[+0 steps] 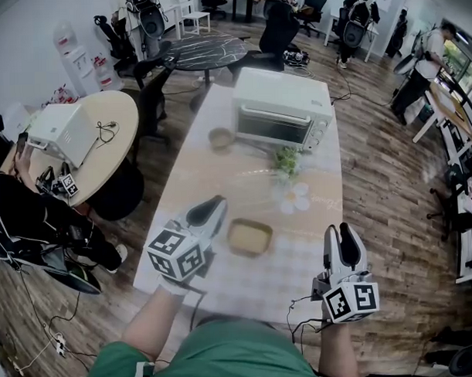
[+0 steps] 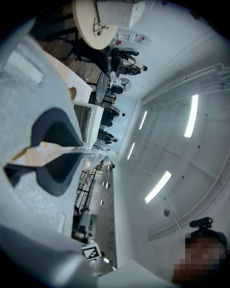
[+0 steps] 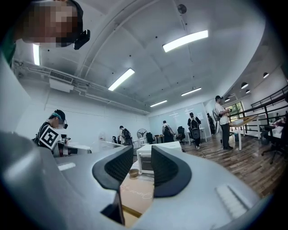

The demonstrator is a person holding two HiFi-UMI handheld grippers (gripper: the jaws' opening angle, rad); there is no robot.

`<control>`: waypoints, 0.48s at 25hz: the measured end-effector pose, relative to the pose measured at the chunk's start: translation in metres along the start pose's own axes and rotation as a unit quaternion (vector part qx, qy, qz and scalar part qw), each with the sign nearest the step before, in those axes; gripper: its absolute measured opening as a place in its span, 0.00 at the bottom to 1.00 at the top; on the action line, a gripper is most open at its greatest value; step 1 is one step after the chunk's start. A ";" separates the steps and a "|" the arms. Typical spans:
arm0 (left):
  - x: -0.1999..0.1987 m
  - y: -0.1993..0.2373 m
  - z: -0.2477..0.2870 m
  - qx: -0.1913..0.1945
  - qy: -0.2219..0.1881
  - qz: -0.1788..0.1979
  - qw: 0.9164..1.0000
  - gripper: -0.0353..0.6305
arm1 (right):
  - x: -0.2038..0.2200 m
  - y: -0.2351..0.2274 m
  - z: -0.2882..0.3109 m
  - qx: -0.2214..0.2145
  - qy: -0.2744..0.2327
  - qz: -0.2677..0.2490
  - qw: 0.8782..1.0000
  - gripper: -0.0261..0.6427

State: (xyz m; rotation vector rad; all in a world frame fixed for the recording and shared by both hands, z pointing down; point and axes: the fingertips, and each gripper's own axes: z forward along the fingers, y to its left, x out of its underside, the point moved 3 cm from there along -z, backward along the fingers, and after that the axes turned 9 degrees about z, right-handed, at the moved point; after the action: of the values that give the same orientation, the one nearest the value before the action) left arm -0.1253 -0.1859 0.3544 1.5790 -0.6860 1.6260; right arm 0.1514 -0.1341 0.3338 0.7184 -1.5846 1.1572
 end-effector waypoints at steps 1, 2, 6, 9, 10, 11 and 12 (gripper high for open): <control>0.000 -0.001 0.000 -0.001 0.000 0.000 1.000 0.11 | -0.001 0.000 -0.001 -0.001 0.000 -0.003 1.000 0.23; 0.000 -0.002 0.000 -0.001 0.001 0.000 1.000 0.11 | -0.001 0.000 -0.002 -0.003 0.000 -0.004 1.000 0.23; 0.002 -0.002 -0.001 -0.002 0.001 -0.002 1.000 0.11 | 0.000 0.002 -0.003 -0.009 -0.002 -0.002 1.000 0.21; 0.002 -0.001 -0.002 -0.002 0.001 -0.003 1.000 0.11 | 0.000 0.003 -0.003 -0.010 -0.002 -0.001 1.000 0.20; 0.003 -0.002 -0.002 -0.002 0.001 -0.003 1.000 0.11 | 0.000 0.003 -0.004 -0.011 -0.002 -0.001 1.000 0.20; 0.003 -0.003 -0.002 -0.002 0.001 -0.003 1.000 0.12 | 0.000 0.002 -0.004 -0.011 -0.002 -0.001 1.000 0.20; 0.004 -0.004 -0.002 -0.003 0.002 -0.003 1.000 0.11 | 0.000 0.000 -0.005 -0.011 -0.001 -0.001 1.000 0.20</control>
State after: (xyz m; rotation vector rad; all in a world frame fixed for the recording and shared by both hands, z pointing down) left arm -0.1228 -0.1814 0.3572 1.5724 -0.6824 1.6202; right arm 0.1531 -0.1291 0.3339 0.7069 -1.5960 1.1368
